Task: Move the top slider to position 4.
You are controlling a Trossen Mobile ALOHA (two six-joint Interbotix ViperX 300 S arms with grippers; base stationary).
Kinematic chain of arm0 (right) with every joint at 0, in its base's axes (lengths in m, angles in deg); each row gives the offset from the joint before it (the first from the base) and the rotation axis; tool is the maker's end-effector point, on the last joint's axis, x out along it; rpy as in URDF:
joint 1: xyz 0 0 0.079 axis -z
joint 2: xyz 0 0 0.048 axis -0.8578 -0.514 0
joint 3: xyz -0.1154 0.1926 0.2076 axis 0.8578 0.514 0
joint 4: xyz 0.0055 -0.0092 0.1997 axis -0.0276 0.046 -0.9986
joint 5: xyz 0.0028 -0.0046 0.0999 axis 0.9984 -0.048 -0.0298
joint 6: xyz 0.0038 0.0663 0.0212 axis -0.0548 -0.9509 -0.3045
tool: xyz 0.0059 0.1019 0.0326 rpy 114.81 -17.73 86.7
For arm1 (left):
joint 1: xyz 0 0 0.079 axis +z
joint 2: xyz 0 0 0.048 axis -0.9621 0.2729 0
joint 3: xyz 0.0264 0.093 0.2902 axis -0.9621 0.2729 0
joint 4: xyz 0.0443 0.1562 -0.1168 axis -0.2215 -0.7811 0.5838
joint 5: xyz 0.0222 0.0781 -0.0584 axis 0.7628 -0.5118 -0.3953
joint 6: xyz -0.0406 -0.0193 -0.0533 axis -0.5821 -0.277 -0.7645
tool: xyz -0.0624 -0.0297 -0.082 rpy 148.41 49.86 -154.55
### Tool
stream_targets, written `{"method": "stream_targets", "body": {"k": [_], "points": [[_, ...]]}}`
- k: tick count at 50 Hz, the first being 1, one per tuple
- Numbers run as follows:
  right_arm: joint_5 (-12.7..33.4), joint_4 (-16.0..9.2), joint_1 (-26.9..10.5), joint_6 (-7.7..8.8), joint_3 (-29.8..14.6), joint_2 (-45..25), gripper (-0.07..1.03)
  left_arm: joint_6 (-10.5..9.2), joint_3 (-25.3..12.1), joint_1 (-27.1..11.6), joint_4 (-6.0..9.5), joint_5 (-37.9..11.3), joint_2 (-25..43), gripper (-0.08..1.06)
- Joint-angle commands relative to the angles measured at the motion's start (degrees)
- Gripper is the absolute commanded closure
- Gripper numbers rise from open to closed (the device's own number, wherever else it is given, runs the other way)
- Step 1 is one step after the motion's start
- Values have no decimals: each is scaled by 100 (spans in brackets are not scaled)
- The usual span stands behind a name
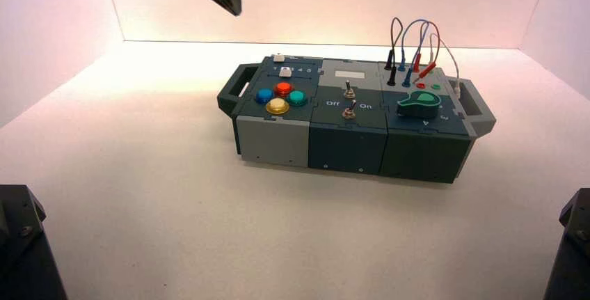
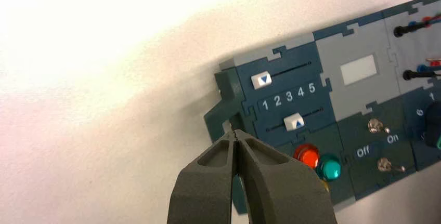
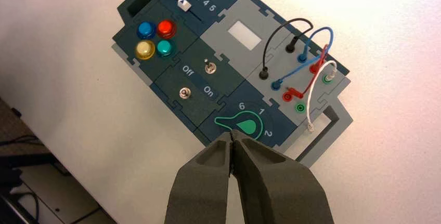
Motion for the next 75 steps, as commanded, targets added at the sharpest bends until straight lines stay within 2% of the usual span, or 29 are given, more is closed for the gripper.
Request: {"method": "stream_targets", "body": {"k": [1, 8, 13, 23, 30, 37, 40, 43, 46, 48, 58, 75], "points": [[-35, -9, -53, 53, -70, -53, 98, -26, -281, -141, 9, 26, 62, 101], [-44, -18, -97, 53, -79, -53, 98, -70, -448, -193, -26, 53, 316, 101], [-79, -18, -97, 53, -79, -53, 98, -220, -519, -211, -70, 97, 562, 101], [-105, -18, -97, 53, -88, -62, 98, -343, -589, -264, -105, 237, 817, 101], [-97, -18, -105, 53, -97, -70, 98, -571, -668, -334, -185, 308, 984, 101], [-97, -18, -97, 53, -88, -62, 98, -853, -729, -466, -387, 352, 1055, 101], [-105, -26, -97, 53, -88, -62, 98, -1055, -738, -527, -527, 396, 1081, 101], [-114, -26, -97, 53, -88, -62, 98, -1345, -756, -606, -773, 448, 1143, 101], [-123, -26, -97, 53, -88, -62, 98, -1424, -765, -624, -853, 448, 1169, 101], [-123, -26, -97, 53, -97, -62, 98, -1644, -791, -703, -1020, 439, 1239, 101], [-123, -35, -97, 44, -97, -44, 98, -1688, -800, -738, -1020, 439, 1257, 101], [-123, -35, -97, 44, -105, -35, 98, -1705, -800, -782, -932, 448, 1301, 101]]}}
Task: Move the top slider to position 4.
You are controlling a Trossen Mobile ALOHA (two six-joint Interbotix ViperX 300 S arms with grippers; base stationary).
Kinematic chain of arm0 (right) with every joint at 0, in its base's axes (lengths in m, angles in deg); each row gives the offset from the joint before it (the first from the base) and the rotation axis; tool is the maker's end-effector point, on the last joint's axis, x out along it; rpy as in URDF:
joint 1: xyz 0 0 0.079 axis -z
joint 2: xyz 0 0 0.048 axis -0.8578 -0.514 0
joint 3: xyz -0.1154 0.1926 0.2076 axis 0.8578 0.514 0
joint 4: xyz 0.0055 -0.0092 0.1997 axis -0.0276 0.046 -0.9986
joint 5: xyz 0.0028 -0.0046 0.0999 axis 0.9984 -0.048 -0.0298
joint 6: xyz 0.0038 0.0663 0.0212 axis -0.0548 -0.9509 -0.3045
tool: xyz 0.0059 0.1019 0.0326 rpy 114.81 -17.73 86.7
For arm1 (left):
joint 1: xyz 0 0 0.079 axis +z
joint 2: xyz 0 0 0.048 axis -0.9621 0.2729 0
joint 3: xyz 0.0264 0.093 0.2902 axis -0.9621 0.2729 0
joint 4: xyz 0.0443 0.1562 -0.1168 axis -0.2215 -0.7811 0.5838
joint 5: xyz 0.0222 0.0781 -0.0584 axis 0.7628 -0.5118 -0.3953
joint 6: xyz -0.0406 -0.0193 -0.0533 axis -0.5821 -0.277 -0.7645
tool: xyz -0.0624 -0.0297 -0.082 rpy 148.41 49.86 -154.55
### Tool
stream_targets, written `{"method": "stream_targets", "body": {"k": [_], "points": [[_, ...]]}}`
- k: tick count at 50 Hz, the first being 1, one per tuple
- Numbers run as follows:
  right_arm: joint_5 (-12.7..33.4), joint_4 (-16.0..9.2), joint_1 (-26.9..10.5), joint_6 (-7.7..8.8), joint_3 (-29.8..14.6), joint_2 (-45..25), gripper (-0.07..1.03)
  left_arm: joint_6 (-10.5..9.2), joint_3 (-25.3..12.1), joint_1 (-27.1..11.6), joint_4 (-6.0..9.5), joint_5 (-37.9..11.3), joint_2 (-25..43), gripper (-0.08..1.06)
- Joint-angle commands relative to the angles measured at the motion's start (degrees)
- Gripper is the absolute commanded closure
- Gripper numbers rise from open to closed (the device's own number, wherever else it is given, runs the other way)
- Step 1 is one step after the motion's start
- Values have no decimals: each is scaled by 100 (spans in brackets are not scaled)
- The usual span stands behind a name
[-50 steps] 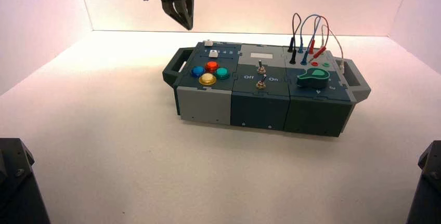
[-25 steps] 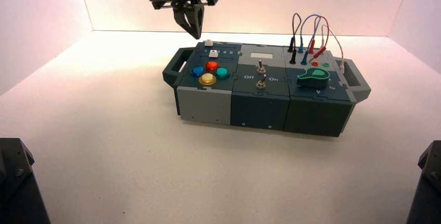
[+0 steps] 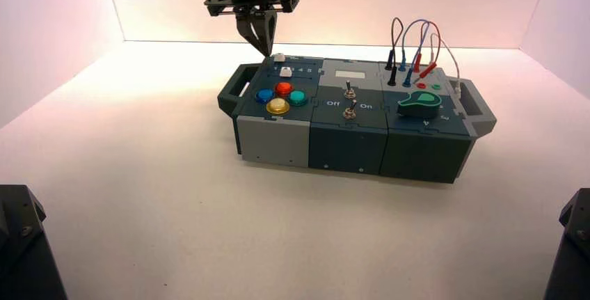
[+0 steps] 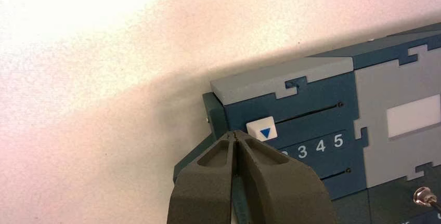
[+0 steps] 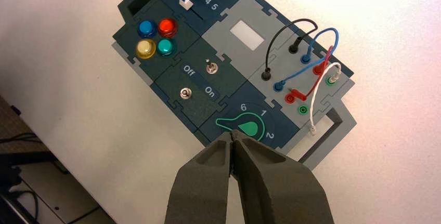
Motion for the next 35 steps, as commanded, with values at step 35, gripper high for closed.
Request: {"method": "stream_targets", "body": {"k": [35], "points": [[-9, -44, -26, 35, -79, 9, 98, -53, -343, -334, 79, 0, 44, 101]]}}
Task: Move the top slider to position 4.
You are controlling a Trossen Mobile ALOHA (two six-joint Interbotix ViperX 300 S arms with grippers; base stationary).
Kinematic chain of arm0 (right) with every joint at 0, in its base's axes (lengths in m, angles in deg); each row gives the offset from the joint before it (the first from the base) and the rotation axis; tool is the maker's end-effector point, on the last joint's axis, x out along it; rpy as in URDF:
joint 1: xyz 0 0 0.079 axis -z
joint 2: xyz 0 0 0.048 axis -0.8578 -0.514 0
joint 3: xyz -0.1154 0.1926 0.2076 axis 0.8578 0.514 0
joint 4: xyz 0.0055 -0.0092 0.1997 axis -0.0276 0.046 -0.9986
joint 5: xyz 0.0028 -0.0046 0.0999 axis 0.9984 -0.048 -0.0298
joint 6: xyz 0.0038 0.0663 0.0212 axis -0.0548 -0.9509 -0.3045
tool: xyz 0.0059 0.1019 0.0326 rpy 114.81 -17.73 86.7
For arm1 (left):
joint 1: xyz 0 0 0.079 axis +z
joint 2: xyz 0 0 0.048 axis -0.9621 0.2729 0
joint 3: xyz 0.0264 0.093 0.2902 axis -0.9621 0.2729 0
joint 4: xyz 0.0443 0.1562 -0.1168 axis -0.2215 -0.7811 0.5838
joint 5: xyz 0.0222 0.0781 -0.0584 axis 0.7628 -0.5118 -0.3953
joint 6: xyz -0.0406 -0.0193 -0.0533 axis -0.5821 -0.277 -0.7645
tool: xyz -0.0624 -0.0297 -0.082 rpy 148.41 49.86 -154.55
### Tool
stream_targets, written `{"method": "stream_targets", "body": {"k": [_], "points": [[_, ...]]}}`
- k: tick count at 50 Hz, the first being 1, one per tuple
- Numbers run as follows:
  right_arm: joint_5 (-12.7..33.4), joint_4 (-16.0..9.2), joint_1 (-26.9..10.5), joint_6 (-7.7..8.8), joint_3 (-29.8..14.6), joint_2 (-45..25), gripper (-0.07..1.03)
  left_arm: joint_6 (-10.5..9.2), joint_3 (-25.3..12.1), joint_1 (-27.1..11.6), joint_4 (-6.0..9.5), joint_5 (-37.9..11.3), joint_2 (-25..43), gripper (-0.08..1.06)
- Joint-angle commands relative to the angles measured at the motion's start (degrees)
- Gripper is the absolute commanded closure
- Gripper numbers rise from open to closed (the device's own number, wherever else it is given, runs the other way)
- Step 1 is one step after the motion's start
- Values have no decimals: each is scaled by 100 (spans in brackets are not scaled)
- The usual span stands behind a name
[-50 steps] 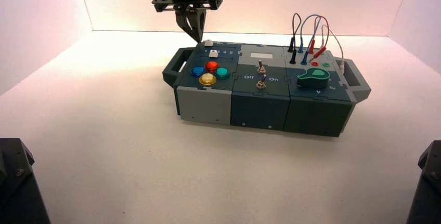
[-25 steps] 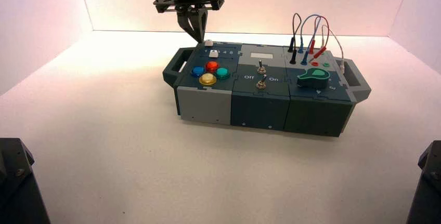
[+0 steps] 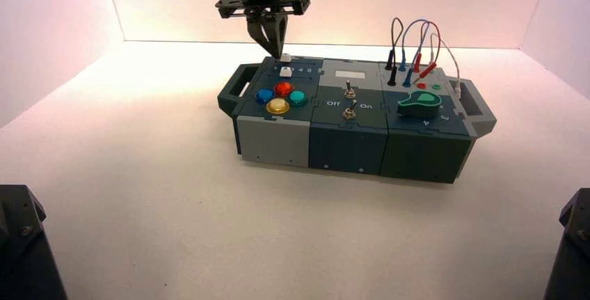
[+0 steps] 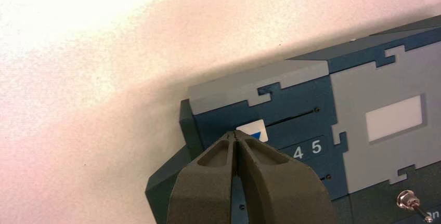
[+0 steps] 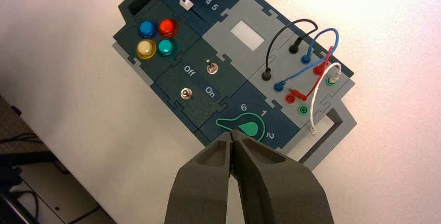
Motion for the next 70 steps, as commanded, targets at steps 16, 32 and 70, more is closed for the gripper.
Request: {"method": "stream_targets", "body": {"k": [16, 32, 70], "points": [[0, -35, -26, 35, -79, 9, 98, -44, -246, -185, 35, 0, -70, 101], [0, -35, -26, 35, -70, 9, 98, -44, -378, -290, 53, -79, 9, 101], [9, -26, -26, 26, -70, 9, 98, -44, -510, -299, 53, -193, 53, 101]]}}
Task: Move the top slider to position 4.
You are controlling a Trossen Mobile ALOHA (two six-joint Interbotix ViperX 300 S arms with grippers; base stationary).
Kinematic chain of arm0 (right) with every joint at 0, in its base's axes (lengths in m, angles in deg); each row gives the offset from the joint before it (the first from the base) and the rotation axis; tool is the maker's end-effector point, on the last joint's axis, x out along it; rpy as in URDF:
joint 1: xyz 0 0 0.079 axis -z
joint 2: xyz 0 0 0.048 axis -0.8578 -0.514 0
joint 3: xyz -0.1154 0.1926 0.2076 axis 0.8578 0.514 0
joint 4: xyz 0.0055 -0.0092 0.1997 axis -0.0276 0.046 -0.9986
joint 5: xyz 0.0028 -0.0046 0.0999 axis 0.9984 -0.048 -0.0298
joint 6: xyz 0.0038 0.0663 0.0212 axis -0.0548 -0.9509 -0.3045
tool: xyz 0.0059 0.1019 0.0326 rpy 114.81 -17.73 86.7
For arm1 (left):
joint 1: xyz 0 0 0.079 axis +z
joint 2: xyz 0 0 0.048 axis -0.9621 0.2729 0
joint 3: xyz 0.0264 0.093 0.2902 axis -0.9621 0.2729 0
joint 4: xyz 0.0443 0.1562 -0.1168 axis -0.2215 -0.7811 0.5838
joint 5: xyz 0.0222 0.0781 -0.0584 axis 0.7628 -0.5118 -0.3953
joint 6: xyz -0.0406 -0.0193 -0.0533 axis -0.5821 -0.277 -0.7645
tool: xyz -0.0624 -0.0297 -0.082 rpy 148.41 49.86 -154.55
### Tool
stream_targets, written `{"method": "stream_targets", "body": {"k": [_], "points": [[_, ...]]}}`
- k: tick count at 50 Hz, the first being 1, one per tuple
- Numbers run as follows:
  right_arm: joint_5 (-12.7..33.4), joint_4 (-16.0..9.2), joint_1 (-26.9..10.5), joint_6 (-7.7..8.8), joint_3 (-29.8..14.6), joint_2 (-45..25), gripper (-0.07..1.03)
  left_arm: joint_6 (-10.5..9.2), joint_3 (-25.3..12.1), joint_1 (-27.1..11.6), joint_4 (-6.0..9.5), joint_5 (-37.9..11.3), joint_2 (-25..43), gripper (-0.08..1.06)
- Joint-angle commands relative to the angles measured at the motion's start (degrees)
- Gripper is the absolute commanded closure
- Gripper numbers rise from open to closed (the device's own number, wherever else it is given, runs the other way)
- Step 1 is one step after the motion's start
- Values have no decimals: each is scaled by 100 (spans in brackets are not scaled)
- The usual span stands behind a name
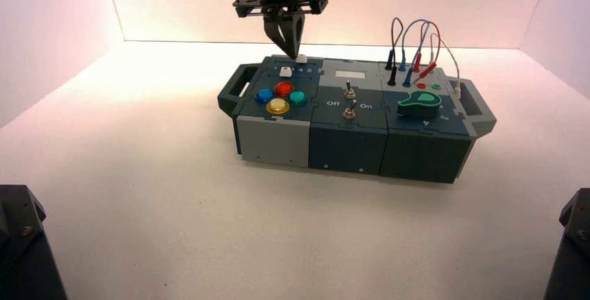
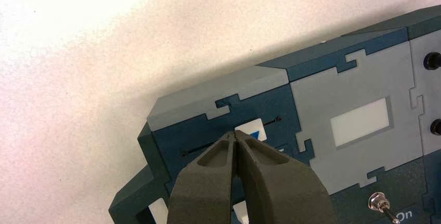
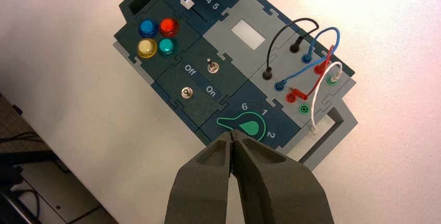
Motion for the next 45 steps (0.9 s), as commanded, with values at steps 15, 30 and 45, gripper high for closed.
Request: {"method": "stream_targets", "body": {"k": [15, 30, 45], "points": [[-18, -44, -26, 18, -70, 9, 98, -35, -141, -53, 9, -9, -114, 100], [-18, -44, -26, 18, -70, 62, 98, -35, -141, -62, 9, -9, -105, 100], [-18, -35, -26, 26, -70, 62, 98, -26, -149, -53, -18, -88, -202, 101]]}}
